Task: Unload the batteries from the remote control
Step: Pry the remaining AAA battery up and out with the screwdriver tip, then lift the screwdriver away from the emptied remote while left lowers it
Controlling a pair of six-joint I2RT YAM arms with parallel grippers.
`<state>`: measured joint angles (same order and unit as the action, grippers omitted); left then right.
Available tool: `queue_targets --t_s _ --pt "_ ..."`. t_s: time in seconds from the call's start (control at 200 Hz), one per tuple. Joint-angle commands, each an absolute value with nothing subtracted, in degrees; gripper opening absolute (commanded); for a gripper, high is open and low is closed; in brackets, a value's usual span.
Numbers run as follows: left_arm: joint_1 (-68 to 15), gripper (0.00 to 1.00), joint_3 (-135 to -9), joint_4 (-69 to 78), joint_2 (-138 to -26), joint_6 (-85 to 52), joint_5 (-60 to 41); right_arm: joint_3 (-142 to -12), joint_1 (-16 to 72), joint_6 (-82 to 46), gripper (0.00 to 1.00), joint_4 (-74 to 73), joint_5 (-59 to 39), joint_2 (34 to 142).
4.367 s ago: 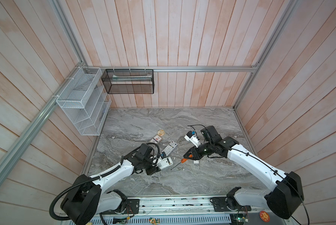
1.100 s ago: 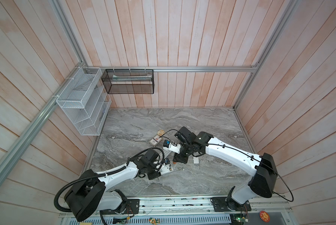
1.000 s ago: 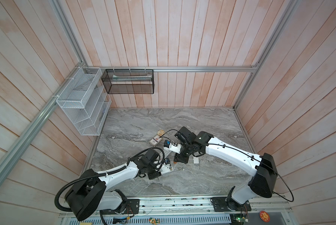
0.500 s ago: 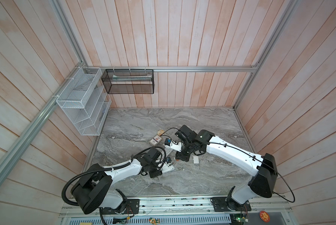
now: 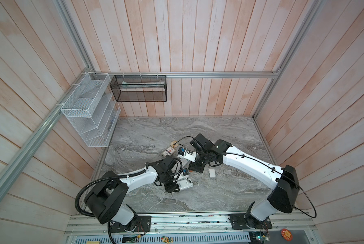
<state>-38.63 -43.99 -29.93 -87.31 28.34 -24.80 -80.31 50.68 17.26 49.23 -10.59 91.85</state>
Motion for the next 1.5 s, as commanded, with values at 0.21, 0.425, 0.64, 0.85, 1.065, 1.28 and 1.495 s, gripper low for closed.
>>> queue_targets --t_s 0.21,0.425,0.64,0.85,1.065,1.28,1.495 --pt "-32.7 0.12 -51.1 -39.9 -92.9 25.7 -42.1 -83.8 46.9 16.7 0.00 49.2 -9.2 91.4" --pt "-32.3 0.12 -55.1 -44.5 -99.1 26.9 -45.6 -83.0 43.3 14.8 0.00 47.5 -8.7 88.2" --pt "-31.7 0.11 -58.1 -46.2 -102.5 27.2 -44.8 -81.4 41.0 14.2 0.00 46.8 -9.6 86.0" --pt "-32.3 0.12 -53.2 -40.4 -96.0 28.0 -32.3 -76.6 36.4 10.7 0.00 43.5 -11.8 81.8" --pt "-38.5 0.14 -46.0 -34.9 -90.3 30.9 -19.2 -69.7 27.5 3.0 0.00 35.1 -18.7 75.7" --pt "-39.8 0.17 -42.8 -29.4 -90.0 30.8 -14.7 -59.8 18.8 -4.5 0.00 22.7 -25.5 69.4" --pt "-39.8 0.54 -41.7 -28.3 -88.3 30.6 -14.6 -49.8 12.0 -11.2 0.00 9.8 -31.0 65.1"
